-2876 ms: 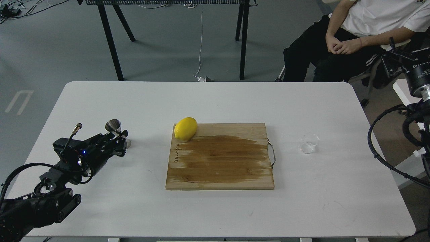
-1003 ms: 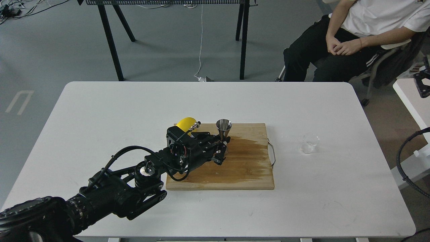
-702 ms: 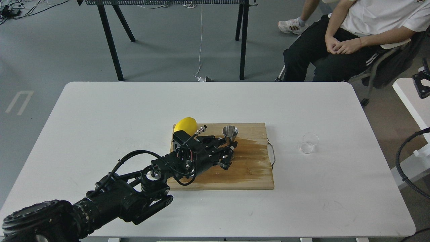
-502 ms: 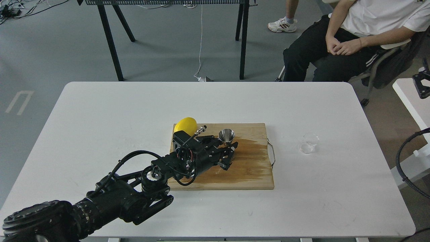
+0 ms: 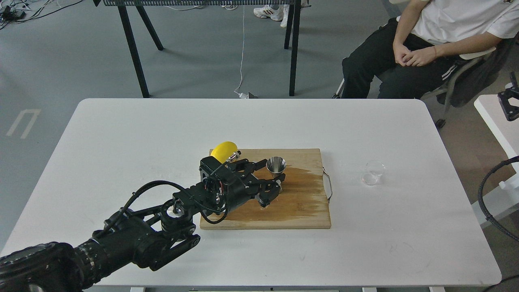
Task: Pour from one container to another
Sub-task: 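Lower the jigger onto the cutting board and open the left gripper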
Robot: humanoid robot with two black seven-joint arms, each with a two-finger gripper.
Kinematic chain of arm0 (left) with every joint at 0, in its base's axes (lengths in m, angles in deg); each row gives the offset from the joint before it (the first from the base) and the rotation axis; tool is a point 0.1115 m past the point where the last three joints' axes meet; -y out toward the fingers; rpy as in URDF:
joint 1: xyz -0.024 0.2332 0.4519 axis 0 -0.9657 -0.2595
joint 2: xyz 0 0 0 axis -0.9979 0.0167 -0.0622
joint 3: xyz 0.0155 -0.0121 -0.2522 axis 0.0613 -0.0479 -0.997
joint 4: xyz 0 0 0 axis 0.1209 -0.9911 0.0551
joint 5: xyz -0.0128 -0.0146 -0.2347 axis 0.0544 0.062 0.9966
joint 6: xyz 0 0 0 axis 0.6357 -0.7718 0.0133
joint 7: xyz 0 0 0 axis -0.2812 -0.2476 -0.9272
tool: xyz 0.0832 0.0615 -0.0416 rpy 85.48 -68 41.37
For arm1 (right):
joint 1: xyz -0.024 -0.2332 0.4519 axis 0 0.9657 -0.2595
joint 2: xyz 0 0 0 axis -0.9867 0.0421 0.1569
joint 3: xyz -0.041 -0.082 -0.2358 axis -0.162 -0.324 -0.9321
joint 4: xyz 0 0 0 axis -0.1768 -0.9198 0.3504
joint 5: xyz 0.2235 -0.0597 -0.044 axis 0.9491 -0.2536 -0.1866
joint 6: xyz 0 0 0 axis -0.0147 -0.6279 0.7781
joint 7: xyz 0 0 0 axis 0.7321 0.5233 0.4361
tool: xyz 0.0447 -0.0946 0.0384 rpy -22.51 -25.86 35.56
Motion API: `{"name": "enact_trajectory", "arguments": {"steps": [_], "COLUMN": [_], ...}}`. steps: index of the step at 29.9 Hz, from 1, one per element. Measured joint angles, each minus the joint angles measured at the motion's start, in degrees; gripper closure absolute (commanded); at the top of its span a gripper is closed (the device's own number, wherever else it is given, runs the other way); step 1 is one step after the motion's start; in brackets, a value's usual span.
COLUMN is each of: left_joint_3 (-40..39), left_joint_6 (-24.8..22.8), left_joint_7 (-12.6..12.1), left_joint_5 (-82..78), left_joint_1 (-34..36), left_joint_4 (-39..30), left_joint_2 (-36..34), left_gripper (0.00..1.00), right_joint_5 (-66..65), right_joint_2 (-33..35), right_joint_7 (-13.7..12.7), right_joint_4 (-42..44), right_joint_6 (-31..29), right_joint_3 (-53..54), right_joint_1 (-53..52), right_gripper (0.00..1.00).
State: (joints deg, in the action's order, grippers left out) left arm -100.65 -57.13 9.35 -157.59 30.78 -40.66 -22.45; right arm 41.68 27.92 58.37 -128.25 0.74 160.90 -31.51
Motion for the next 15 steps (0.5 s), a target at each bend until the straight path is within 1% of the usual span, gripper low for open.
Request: {"name": "enact_trajectory", "arguments": {"steps": [2, 7, 15], "left_joint_3": [0.0, -0.1, -0.6], "left_joint_6": [0.3, 0.8, 0.9], "left_joint_7": [0.3, 2.6, 3.0], "left_joint_5": [0.0, 0.0, 0.0], "left_joint_1": [0.0, -0.9, -3.9], "left_joint_4": [-0.5, -1.3, -4.9], "left_joint_2": [-0.8, -2.2, -5.2], "left_gripper": [0.27, 0.27, 0.25], "right_joint_5": [0.0, 0.0, 0.0], "right_joint_2": [0.0, -0.2, -0.3], "right_joint_7": [0.0, 0.0, 0.0], "right_joint_4": [0.1, 0.1, 0.1], "right_joint_6": [0.0, 0.0, 0.0], "right_joint_3": [0.0, -0.1, -0.1], "right_joint_1": [0.1, 0.1, 0.0], "right_gripper": [0.0, 0.0, 0.0]}}
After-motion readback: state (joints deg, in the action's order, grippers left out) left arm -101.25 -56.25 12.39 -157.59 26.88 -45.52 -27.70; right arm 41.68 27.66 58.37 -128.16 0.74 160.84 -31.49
